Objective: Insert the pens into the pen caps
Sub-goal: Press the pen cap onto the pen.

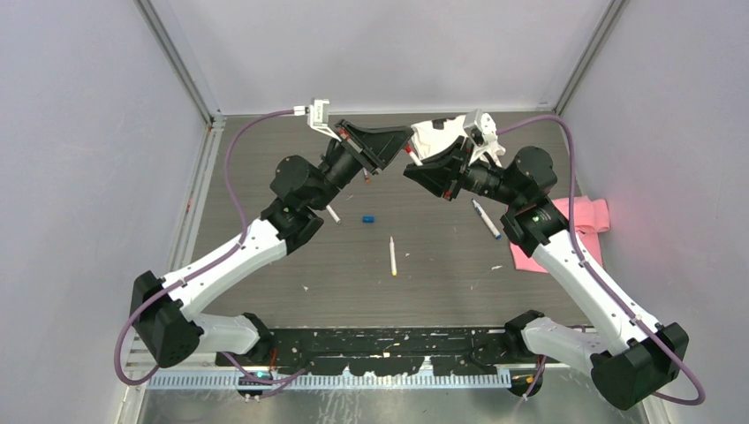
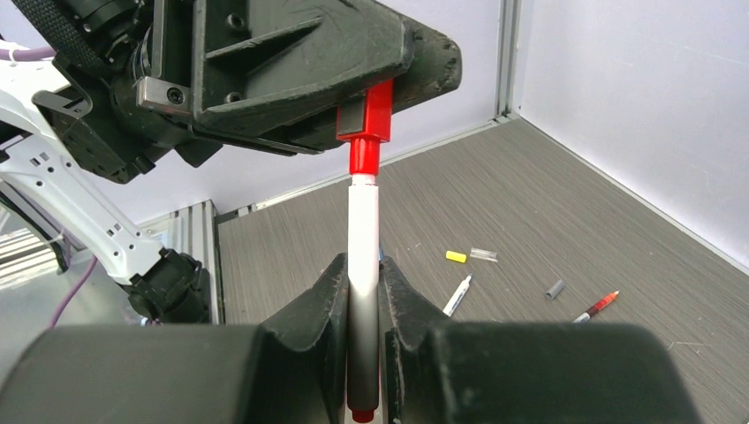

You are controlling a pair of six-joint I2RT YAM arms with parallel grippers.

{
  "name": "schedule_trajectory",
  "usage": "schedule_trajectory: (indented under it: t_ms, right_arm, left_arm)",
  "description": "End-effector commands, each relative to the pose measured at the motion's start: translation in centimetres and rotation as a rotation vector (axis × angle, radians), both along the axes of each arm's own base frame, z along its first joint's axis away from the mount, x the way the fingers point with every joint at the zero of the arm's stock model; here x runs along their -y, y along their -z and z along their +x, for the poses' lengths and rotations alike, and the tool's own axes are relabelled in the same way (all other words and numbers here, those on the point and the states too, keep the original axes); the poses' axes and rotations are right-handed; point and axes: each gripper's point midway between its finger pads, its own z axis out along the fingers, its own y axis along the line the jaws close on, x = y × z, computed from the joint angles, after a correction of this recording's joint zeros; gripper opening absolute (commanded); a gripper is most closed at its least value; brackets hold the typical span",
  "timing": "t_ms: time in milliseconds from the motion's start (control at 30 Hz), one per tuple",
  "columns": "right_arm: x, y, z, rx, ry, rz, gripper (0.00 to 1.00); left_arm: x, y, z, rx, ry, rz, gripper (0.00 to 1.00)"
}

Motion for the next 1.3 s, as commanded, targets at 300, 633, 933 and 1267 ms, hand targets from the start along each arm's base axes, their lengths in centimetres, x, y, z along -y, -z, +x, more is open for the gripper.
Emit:
schedule_trajectory:
  t_ms: [300, 633, 933, 1267]
  right_arm:
    - [-0.1, -4.7, -0.4, 0.128, -0.013, 0.068, 0.01]
    - [-0.6, -8.3, 1.4, 0.065, 0.009, 0.201, 0.01]
    - [-0.2, -8.3, 2.5, 0.250, 0.075, 0.079, 0.01]
    - [0.1, -9.0, 3.7, 0.235, 0.127, 0.073, 0.01]
  left_arm:
    - [3.0, 4.5, -3.5, 0.013, 0.231, 0.174, 0.01]
    - [5.3, 9.8, -5.0, 0.010, 0.185, 0.409, 0.01]
    - [5.1, 12.9, -7.5, -0.185, 0.444, 0.368, 0.00]
    - [3.3, 18.5, -5.4, -0.313, 0.216, 0.720, 0.01]
